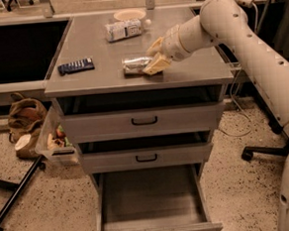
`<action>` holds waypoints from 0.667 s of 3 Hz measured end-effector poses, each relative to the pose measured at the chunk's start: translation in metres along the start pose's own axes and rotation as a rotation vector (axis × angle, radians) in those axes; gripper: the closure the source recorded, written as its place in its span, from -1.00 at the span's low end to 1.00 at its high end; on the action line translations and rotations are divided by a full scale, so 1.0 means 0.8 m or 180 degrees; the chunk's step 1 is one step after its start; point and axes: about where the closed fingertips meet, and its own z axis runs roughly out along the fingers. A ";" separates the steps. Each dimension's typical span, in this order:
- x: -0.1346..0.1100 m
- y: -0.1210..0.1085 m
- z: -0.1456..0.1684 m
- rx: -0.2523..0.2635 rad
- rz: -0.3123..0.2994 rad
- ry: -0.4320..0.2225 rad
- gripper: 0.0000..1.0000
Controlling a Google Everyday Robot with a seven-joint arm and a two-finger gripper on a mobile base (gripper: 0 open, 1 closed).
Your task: Pick redbull can from bottom drawer and place on counter
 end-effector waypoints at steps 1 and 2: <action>0.003 0.001 0.001 -0.0013 0.0017 0.0008 0.60; 0.003 0.001 0.001 -0.0013 0.0017 0.0008 0.14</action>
Offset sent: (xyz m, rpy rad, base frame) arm 0.0002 -0.0007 -0.0025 -0.0005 0.0070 -0.0016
